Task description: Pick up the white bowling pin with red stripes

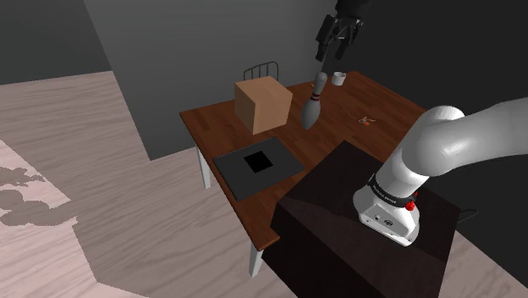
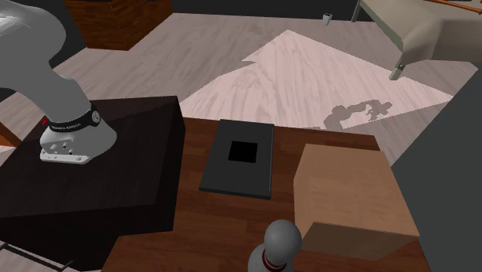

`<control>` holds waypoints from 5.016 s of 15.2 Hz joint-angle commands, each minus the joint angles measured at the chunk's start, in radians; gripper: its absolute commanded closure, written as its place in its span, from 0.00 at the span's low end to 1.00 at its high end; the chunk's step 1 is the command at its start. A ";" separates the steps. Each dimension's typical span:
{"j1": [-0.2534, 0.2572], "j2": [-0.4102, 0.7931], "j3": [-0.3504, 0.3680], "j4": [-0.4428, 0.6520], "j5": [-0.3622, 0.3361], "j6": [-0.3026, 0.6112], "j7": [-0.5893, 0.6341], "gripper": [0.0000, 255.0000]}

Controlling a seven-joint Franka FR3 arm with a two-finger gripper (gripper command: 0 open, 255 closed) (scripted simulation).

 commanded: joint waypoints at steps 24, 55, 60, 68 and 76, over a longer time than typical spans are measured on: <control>-0.101 0.645 -0.405 0.245 -0.018 0.291 -0.508 0.00; -0.367 1.432 -0.435 0.889 0.305 0.264 -0.873 1.00; -0.367 1.432 -0.435 0.890 0.305 0.263 -0.872 1.00; -0.364 1.397 -0.446 0.915 0.287 0.207 -0.857 1.00; -0.363 1.359 -0.457 0.965 0.265 0.124 -0.836 1.00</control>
